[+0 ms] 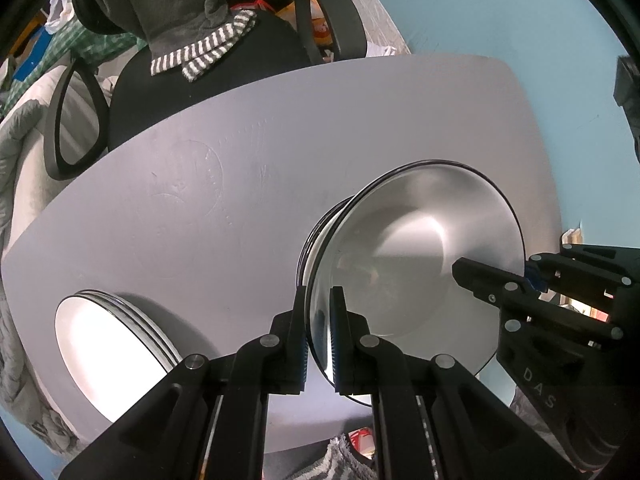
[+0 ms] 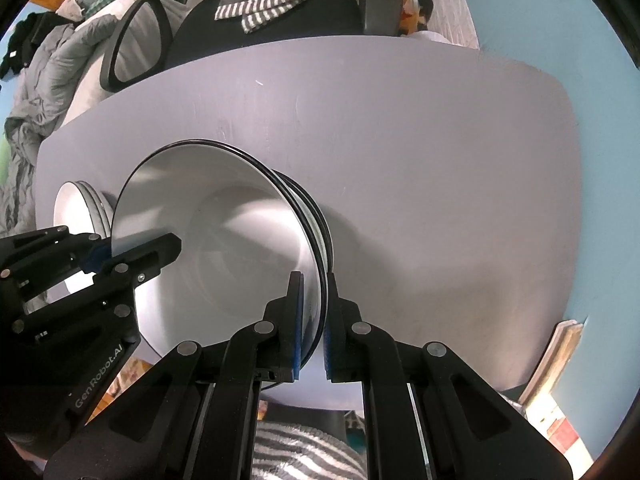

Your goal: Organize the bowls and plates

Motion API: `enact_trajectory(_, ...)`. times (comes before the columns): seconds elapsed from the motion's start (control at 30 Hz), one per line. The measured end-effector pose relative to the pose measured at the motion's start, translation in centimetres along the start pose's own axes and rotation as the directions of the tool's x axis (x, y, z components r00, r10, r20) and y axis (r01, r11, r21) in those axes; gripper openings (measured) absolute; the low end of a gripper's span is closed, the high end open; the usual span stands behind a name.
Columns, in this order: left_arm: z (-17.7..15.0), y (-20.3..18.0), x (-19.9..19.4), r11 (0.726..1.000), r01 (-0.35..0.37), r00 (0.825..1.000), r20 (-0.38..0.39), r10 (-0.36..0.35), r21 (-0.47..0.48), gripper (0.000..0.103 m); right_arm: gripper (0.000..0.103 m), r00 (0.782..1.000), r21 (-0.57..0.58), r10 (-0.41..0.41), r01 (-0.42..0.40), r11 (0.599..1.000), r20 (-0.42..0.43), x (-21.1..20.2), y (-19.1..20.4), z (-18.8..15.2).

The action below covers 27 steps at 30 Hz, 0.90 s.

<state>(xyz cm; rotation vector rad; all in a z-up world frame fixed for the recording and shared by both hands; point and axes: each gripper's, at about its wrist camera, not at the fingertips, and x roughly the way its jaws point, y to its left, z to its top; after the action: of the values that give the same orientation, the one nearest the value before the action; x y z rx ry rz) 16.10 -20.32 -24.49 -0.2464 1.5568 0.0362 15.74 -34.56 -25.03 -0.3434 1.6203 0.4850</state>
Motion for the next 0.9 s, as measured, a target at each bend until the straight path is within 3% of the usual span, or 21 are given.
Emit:
enact_trajectory(0.17, -0.1, 0.1, -0.1, 1.0, -0.005, 1.0, -0.001, 0.005, -0.001, 0.014, 0.009, 1.0, 0.004, 0.011, -0.011, 1.0, -0.015, 0.1, 0.1, -0.1)
enact_trajectory(0.27, -0.3, 0.2, 0.0, 1.0, -0.007, 1.0, 0.002, 0.007, -0.011, 0.026, 0.011, 1.0, 0.004, 0.01, -0.01, 1.0, -0.02, 0.3, 0.3, -0.2)
enact_trajectory(0.33, -0.4, 0.1, 0.0, 1.0, 0.006, 1.0, -0.004, -0.006, -0.01, 0.026, 0.017, 1.0, 0.001, 0.013, -0.013, 1.0, -0.022, 0.3, 0.5, -0.2)
enact_trajectory(0.5, -0.4, 0.0, -0.4, 1.0, -0.022, 1.0, 0.003, 0.022, 0.005, 0.028, 0.017, 1.0, 0.002, 0.024, -0.024, 1.0, -0.02, 0.2, 0.4, -0.2)
enact_trajectory(0.57, -0.5, 0.1, -0.6, 1.0, -0.03, 1.0, 0.006, 0.03, 0.002, 0.038, 0.019, 1.0, -0.002, 0.021, -0.021, 1.0, -0.017, 0.0, 0.4, -0.3)
enact_trajectory(0.6, -0.5, 0.1, -0.8, 0.999, -0.034, 0.999, 0.014, 0.034, 0.002, 0.045, 0.022, 1.0, -0.005, 0.017, -0.017, 1.0, -0.012, -0.1, 0.5, -0.3)
enact_trajectory(0.67, -0.7, 0.0, -1.3, 0.999, -0.047, 0.998, 0.03, 0.047, 0.0, 0.047, 0.03, 1.0, -0.011, 0.007, -0.007, 1.0, 0.002, -0.4, 0.6, -0.5)
enact_trajectory(0.83, -1.1, 0.3, -2.2, 0.999, -0.04, 0.998, 0.044, 0.042, -0.026, 0.051, 0.038, 1.0, 0.007, -0.007, 0.007, 1.0, 0.026, -1.2, 0.0, -1.0)
enact_trajectory(0.9, -1.3, 0.6, -2.6, 0.998, -0.037, 0.998, 0.053, 0.04, -0.04, 0.054, 0.049, 0.999, 0.012, -0.014, 0.013, 1.0, 0.035, -1.5, -0.2, -1.1)
